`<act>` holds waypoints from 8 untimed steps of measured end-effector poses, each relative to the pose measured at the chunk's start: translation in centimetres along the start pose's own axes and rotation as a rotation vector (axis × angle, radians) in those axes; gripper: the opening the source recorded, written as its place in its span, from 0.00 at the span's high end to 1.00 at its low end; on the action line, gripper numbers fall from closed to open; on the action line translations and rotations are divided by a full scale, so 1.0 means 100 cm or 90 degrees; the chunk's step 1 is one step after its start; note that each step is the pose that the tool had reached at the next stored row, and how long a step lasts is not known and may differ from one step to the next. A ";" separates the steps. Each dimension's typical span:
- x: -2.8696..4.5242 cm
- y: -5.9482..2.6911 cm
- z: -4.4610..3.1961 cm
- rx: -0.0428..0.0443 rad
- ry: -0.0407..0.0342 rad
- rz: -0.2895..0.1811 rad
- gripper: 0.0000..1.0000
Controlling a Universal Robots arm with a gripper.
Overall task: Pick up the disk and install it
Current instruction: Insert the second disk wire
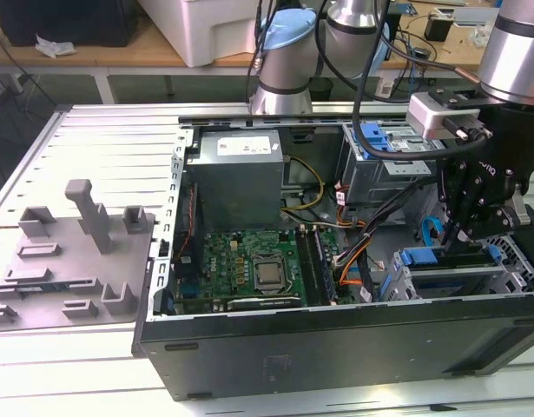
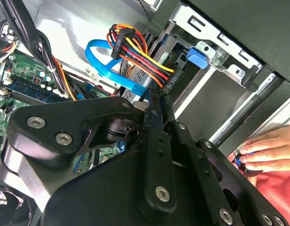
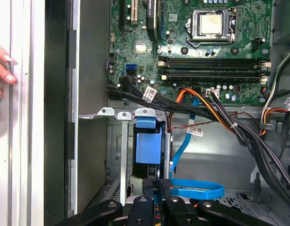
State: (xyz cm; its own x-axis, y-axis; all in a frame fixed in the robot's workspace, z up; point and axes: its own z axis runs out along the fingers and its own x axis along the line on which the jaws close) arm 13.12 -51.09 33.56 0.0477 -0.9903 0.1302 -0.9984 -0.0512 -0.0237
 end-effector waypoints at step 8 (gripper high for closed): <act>0.0003 0.0000 -0.0028 0.0000 0.0001 0.000 0.52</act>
State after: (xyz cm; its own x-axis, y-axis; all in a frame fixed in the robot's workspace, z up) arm 13.11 -51.09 33.84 0.0476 -0.9903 0.1303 -0.9984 -0.0511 -0.0237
